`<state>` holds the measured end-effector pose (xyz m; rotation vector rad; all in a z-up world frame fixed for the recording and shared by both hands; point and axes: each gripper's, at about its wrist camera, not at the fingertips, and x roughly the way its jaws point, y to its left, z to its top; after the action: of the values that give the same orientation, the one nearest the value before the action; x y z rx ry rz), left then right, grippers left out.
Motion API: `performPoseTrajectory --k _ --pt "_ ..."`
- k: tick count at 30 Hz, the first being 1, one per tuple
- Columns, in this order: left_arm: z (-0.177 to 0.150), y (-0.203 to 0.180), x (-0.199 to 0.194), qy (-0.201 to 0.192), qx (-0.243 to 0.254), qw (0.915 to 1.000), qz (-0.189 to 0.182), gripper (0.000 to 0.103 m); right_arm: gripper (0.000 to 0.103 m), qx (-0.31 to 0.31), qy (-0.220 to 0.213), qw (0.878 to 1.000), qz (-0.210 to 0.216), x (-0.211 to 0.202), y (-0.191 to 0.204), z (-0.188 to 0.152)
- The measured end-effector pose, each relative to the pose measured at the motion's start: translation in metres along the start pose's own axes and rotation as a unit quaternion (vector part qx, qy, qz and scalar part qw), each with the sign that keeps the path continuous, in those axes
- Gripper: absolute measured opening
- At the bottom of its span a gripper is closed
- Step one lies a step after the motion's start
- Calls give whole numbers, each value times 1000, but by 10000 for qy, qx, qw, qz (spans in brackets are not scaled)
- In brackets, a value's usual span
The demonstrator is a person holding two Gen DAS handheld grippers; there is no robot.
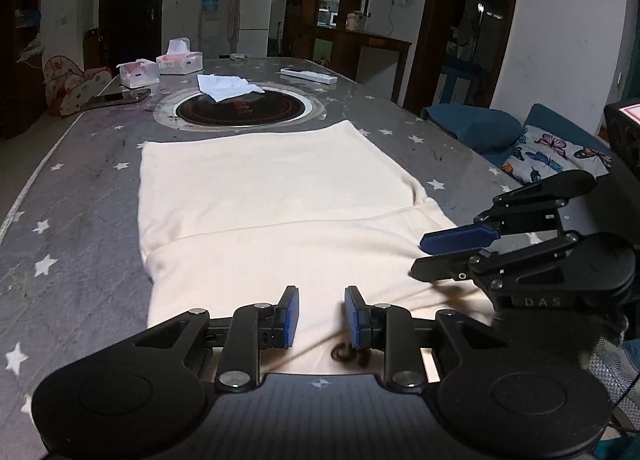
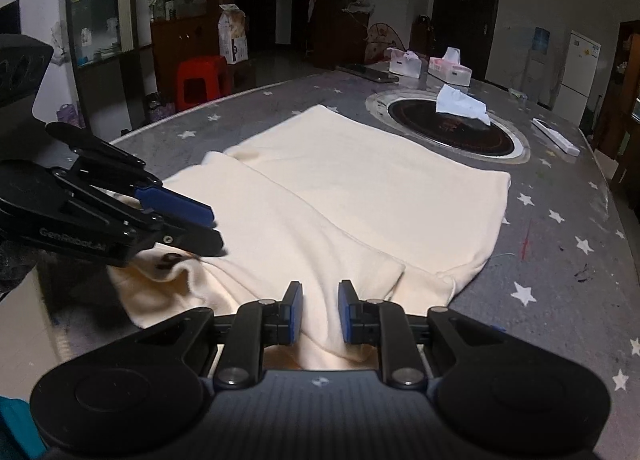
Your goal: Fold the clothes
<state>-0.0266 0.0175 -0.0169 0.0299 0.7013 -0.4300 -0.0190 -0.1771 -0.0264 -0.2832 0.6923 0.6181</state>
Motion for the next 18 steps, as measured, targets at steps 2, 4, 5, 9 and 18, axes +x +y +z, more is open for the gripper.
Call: performPoseTrajectory --k 2,4,5,9,18 --pt "-2 -2 -11 -43 98 9999 -23 28 18 -90 3 10000 33 -6 2 -2" --pt "-5 -4 -22 -70 194 9998 -49 29 18 -210 19 9998 64 -14 5 -5" --pt "-8 -4 -27 -56 230 9997 -62 29 18 -257 41 9996 74 -17 6 -6" --pt "-19 -5 -43 48 346 9993 -117 30 23 -451 142 9988 93 -30 10 -14" --pt "-32 -10 -52 51 533 9985 -132 42 37 -849 283 9959 100 -46 18 -30"
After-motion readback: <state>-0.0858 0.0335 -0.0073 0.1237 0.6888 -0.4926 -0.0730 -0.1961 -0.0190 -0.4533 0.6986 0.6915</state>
